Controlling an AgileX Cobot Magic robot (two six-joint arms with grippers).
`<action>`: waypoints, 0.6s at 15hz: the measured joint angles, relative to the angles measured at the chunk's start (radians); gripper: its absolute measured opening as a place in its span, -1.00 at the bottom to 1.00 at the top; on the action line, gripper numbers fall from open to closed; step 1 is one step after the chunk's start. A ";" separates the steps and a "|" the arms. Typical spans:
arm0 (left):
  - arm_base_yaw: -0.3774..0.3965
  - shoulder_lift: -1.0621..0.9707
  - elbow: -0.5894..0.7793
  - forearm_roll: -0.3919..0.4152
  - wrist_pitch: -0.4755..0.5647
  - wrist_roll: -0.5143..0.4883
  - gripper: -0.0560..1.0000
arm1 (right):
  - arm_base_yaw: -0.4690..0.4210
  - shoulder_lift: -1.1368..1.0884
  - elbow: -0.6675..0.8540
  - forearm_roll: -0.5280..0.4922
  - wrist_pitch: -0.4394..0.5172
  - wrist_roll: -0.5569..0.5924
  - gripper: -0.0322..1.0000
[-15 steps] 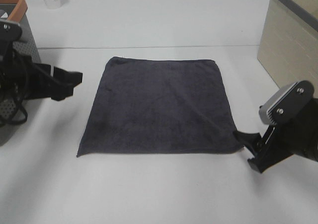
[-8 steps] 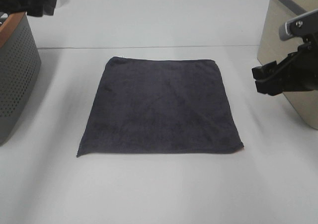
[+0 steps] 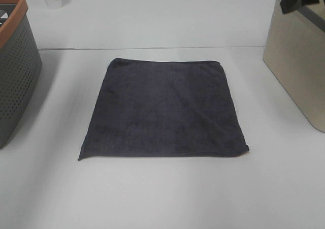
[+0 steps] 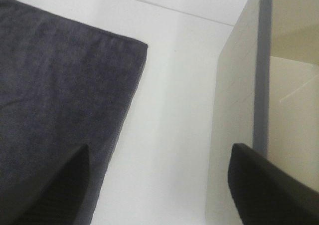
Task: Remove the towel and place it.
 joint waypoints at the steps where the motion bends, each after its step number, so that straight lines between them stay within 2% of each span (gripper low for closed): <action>1: 0.034 0.000 -0.037 -0.100 0.035 0.055 0.44 | 0.000 0.022 -0.101 0.000 0.102 0.008 0.53; 2: 0.093 0.000 -0.087 -0.244 0.077 0.135 0.44 | 0.000 0.109 -0.300 -0.005 0.282 0.017 0.52; 4: 0.159 0.000 -0.118 -0.279 0.136 0.151 0.44 | 0.000 0.188 -0.459 -0.034 0.435 0.014 0.52; 6: 0.207 0.000 -0.121 -0.279 0.200 0.153 0.44 | 0.000 0.220 -0.527 -0.048 0.464 0.009 0.52; 7: 0.240 0.000 -0.121 -0.263 0.268 0.153 0.44 | 0.000 0.223 -0.539 -0.049 0.469 0.006 0.52; 9: 0.274 0.000 -0.121 -0.197 0.394 0.153 0.44 | 0.000 0.223 -0.546 -0.044 0.479 0.007 0.50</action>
